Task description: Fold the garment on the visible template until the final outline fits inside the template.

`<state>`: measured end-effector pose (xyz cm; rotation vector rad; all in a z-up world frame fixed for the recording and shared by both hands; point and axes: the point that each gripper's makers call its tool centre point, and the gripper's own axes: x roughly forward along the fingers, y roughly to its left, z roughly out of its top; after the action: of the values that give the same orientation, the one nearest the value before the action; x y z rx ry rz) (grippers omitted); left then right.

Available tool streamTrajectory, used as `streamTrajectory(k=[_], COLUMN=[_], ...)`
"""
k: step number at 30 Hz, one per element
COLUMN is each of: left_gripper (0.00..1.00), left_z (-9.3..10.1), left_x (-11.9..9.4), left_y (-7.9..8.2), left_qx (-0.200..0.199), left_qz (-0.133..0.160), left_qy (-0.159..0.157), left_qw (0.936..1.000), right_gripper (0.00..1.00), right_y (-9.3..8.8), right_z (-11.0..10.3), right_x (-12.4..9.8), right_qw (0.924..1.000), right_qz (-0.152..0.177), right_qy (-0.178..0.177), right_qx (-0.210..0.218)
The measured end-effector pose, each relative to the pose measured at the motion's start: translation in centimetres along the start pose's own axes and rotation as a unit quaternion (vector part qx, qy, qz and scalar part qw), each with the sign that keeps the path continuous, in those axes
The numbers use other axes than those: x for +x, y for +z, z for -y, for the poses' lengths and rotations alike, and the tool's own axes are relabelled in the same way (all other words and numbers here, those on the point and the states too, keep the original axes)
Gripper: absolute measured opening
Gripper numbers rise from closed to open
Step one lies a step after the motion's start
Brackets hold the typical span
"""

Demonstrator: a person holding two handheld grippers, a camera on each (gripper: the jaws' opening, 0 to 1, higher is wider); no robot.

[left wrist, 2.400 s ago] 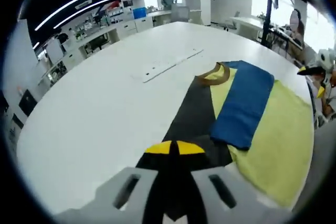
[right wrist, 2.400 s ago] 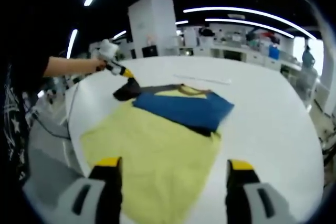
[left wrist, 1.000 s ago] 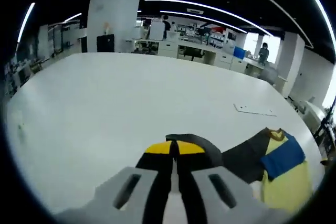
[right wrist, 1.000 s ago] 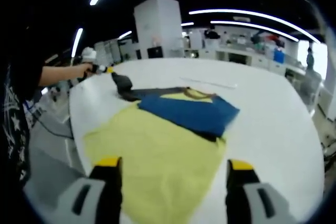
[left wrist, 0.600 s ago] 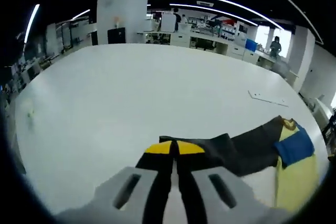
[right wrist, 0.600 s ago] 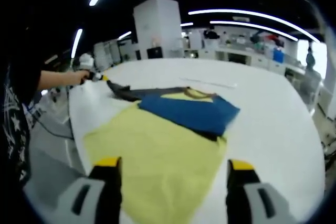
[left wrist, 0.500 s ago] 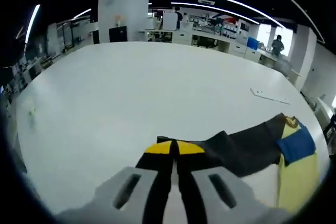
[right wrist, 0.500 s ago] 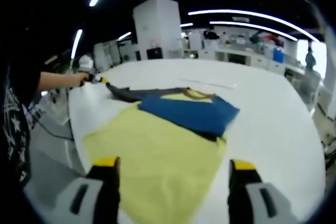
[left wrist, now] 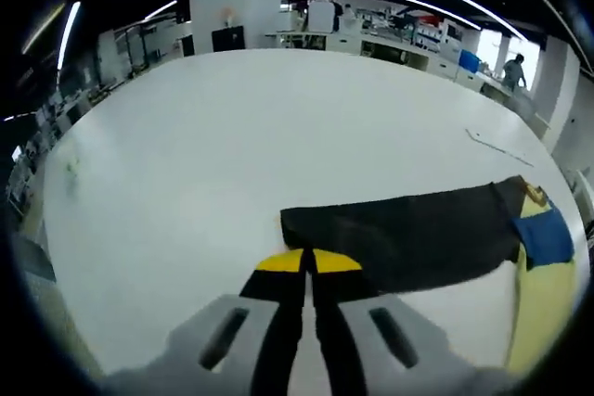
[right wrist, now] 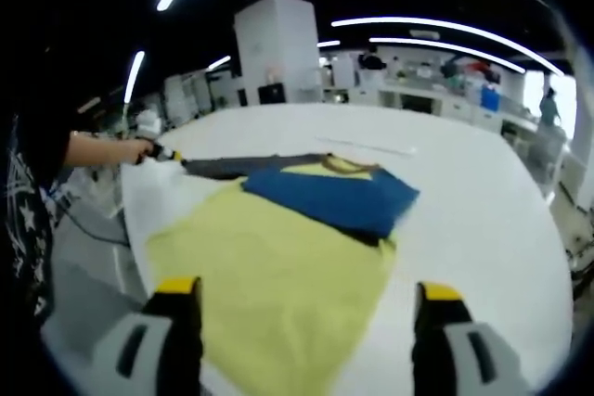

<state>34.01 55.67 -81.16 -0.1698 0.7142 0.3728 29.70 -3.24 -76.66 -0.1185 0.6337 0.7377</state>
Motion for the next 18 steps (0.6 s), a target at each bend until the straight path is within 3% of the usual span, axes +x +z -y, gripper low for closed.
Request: streamTrajectory(k=[7,18], left_gripper=[0.0,0.0], left_z=[-0.8,-0.8], left_x=[0.0,-0.6], left_y=[-0.5,-2.8], left_qx=[-0.019,0.019], left_qz=[0.002,-0.007], left_qy=[0.009,0.029], left_qw=[0.9998,0.9994], right_gripper=[0.95,0.94], right_y=[-0.2,-0.4], right_z=[0.1,0.4], right_x=[-0.1,-0.2], right_qw=[1.0,0.9999], right_qz=[0.0,0.001], right_qy=[-0.003,-0.001], right_qx=[0.006,0.01])
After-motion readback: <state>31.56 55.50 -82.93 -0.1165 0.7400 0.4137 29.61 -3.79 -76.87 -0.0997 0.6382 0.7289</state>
